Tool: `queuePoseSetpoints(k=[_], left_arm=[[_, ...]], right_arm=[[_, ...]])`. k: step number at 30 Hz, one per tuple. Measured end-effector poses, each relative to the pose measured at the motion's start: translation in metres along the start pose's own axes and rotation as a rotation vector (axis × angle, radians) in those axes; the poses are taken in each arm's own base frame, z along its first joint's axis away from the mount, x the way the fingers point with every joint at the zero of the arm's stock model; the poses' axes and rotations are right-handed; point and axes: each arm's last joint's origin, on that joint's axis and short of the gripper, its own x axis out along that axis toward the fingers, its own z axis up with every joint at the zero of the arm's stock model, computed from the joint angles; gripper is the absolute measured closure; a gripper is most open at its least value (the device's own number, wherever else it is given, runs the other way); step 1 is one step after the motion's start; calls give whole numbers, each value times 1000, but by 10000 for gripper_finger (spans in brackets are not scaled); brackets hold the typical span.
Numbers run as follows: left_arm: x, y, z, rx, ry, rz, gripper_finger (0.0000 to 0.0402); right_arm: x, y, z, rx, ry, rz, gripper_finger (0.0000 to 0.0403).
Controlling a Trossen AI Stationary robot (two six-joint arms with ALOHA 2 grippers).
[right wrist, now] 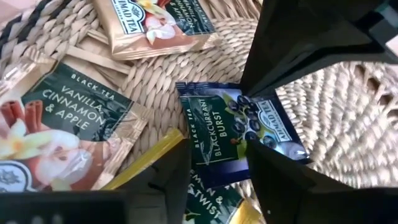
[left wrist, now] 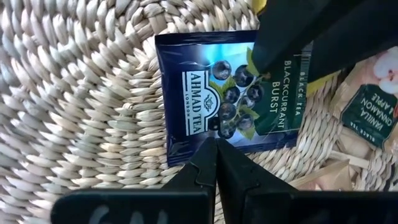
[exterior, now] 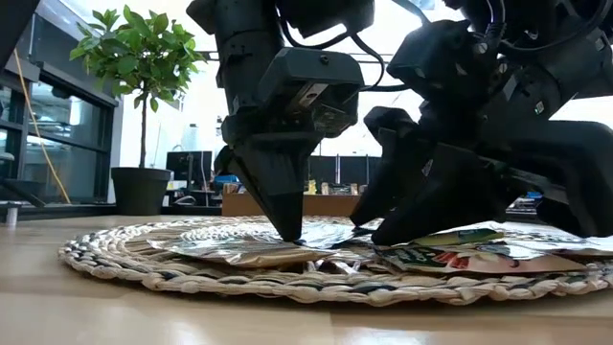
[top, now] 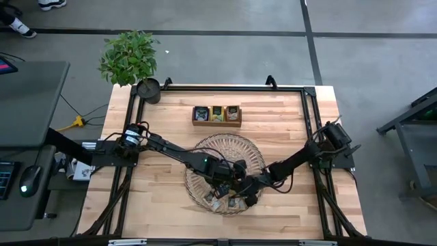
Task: Pick & Place Tea
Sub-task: Put the purple tea bag in the left section of the wooden organizer
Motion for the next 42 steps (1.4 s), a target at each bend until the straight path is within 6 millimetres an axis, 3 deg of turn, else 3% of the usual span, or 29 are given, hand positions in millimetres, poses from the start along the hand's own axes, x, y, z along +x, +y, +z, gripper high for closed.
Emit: queuePoseSetpoints(k=[13, 25, 35, 42], left_arm=[[0, 0, 0, 0, 1, -2, 401], [-8, 1, 2, -7, 10, 10, 401], [-58, -2, 28, 78, -31, 123, 401], [-77, 8, 38, 117, -20, 209, 401]], right_arm=[[-2, 0, 1, 97, -6, 48, 396], [-21, -9, 15, 132, -50, 33, 401], [-26, -8, 12, 161, 11, 46, 402], [-53, -16, 18, 42, 105, 117, 402]])
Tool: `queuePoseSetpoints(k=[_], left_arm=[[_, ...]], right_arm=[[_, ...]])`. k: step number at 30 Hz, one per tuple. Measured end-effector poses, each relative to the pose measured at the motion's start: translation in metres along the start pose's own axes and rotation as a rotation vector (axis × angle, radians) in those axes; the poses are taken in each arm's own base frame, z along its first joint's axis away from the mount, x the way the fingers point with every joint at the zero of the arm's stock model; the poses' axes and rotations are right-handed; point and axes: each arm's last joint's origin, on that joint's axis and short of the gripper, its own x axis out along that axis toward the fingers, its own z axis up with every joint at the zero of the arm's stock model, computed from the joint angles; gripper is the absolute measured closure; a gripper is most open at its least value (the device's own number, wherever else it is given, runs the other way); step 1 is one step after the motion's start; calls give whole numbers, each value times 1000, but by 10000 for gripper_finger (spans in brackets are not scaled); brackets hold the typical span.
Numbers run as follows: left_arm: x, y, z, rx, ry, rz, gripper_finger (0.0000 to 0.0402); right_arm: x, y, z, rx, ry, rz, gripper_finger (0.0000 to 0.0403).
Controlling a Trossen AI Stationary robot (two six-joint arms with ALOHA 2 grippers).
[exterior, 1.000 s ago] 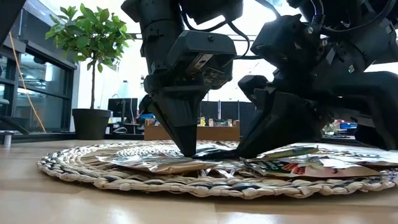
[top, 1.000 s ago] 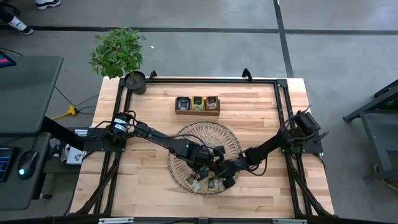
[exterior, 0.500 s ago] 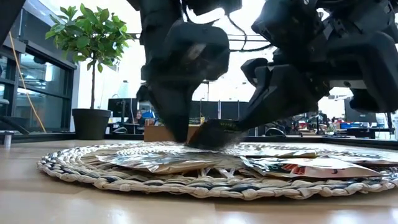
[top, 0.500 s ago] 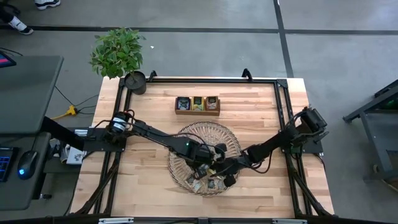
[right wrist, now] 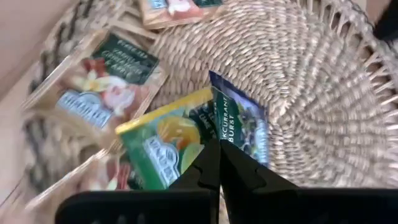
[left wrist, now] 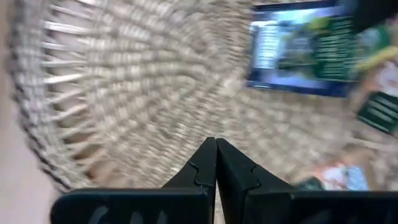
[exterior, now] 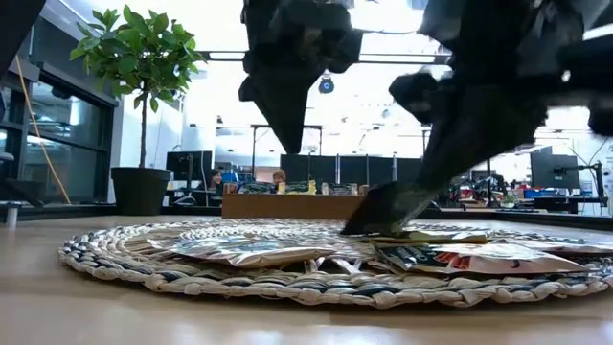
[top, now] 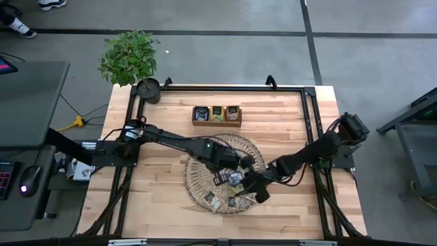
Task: Pick & Place Tea
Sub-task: Put the purple tea bag in the left section of the wooden organizer
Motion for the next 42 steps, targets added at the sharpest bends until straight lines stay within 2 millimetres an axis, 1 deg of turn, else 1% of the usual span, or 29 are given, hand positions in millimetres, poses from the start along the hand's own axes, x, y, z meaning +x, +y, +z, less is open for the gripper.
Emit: queuePoseSetpoints(k=[3, 8, 12, 16, 22, 27, 30, 34, 37, 40, 42], left_arm=[[-2, 13, 6, 7, 9, 5, 401], [-17, 32, 21, 62, -33, -138, 401], [-17, 47, 39, 110, -70, -324, 401], [-19, 63, 54, 161, -115, -512, 401], [-22, 80, 66, 254, -180, -702, 401], [-27, 90, 75, 351, -257, -884, 401], [-32, 91, 81, 424, -328, -982, 401], [-36, 88, 87, 511, -444, -979, 401], [-37, 89, 91, 575, -525, -900, 401], [-36, 90, 92, 618, -567, -833, 401], [-36, 90, 92, 633, -575, -822, 401]], right_arm=[[-17, -4, 7, -85, 49, 44, 403], [-47, -12, 21, -271, 116, 63, 403], [-68, -18, 34, -397, 154, 81, 403], [-86, -24, 50, -480, 178, 80, 403], [-105, -29, 66, -559, 182, 81, 403], [-112, -26, 72, -626, 177, 84, 402], [-115, -23, 72, -667, 186, 94, 402], [-116, -18, 73, -728, 188, 70, 402], [-117, -14, 73, -777, 190, 52, 402], [-119, -11, 74, -822, 199, 18, 402], [-119, -9, 74, -856, 206, -6, 403]])
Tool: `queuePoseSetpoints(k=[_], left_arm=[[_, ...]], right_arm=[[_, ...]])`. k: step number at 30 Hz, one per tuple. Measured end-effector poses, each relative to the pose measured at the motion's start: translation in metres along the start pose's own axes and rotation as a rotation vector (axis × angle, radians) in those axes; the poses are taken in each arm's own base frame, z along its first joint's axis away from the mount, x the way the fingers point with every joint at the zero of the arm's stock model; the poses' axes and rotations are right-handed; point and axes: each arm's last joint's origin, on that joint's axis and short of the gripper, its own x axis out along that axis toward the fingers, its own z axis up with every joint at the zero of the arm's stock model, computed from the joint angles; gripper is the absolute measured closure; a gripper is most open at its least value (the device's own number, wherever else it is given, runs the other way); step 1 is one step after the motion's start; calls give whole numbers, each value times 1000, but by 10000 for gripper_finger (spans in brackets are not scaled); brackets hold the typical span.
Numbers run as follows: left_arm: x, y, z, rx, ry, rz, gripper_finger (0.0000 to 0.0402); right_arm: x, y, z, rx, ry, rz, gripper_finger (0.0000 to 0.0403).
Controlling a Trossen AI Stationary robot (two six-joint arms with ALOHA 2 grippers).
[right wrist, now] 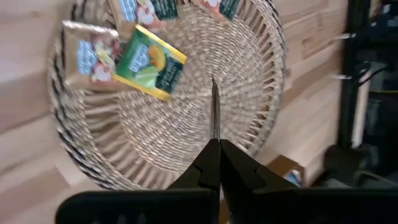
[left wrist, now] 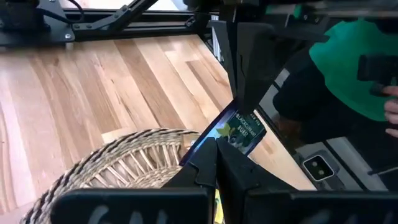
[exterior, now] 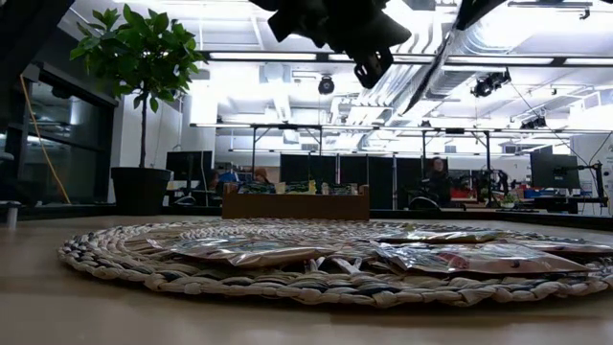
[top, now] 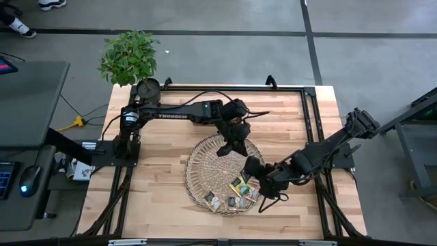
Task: Pick & Place Tea
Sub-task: Put the purple tea bag in the left section of the wooden organizer
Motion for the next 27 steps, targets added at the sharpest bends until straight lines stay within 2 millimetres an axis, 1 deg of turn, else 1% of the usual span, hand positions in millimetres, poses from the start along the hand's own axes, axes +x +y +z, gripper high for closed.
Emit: queuePoseSetpoints(k=[4, 6, 9, 13, 15, 16, 18, 20, 23, 27], left_arm=[[0, 0, 0, 3, 0, 0, 401], [4, 3, -2, 2, 1, -3, 401], [12, 10, -11, -27, 27, -16, 401], [16, 13, -10, -18, 10, -21, 400], [20, 16, -18, -52, 45, -10, 391], [22, 18, -22, -65, 58, -6, 384], [23, 19, -21, -54, 52, 18, 363], [24, 22, -18, -34, 35, 35, 336], [29, 25, -25, -64, 59, 28, 290], [27, 21, -19, -42, 31, 9, 243]], right_arm=[[-2, 2, 3, -70, 34, -48, 403], [-3, 2, 4, -93, 45, -59, 403], [-3, 2, 4, -98, 45, -61, 403], [-2, 2, 4, -93, 44, -63, 403], [-2, 2, 4, -91, 40, -64, 403], [-2, 2, 4, -91, 38, -61, 403], [-3, 2, 5, -79, 31, -59, 403], [-3, 3, 6, -65, 27, -61, 403], [-3, 4, 7, -66, 13, -56, 403], [-4, 4, 9, -55, 1, -56, 403]])
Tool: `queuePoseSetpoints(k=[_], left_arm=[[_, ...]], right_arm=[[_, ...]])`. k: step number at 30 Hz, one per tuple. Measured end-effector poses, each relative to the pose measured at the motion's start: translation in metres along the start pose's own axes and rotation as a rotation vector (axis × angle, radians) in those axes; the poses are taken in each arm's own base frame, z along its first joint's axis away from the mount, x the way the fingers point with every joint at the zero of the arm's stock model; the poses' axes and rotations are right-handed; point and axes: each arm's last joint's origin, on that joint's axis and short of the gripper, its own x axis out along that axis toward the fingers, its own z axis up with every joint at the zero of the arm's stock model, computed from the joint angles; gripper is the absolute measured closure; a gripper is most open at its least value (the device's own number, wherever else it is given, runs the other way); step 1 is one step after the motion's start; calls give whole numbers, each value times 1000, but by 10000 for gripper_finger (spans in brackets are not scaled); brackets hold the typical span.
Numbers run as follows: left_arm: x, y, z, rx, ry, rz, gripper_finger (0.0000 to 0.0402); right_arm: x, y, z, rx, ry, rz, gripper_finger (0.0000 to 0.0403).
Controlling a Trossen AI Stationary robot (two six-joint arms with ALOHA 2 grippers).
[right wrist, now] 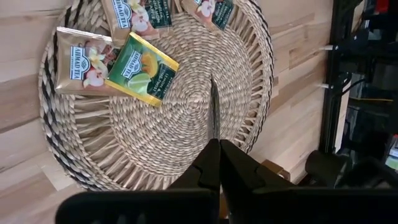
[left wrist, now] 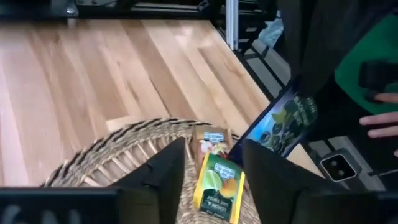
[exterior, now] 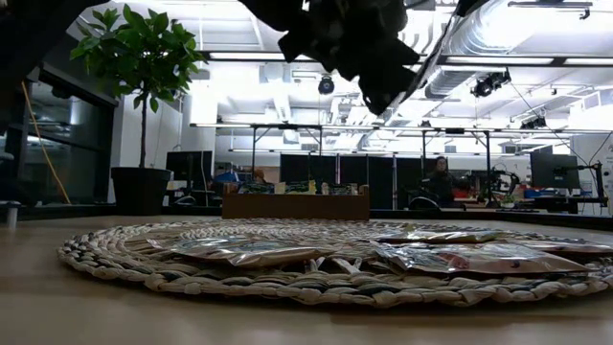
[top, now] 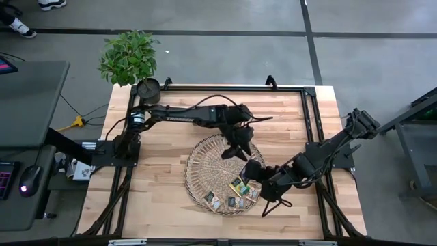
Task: Pick & Place Tea
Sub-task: Put the purple tea bag in the left section of the wooden organizer
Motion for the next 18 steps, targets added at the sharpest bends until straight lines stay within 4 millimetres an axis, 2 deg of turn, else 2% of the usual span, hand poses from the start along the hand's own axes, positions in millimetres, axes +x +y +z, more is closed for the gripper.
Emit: queuePoseSetpoints(k=[4, 18], left_arm=[[3, -1, 0, 9, -9, -20, 225], [12, -13, 7, 64, -45, -75, 223]], right_arm=[[0, 0, 0, 0, -4, 2, 403], [2, -7, -1, -43, -31, -22, 403]])
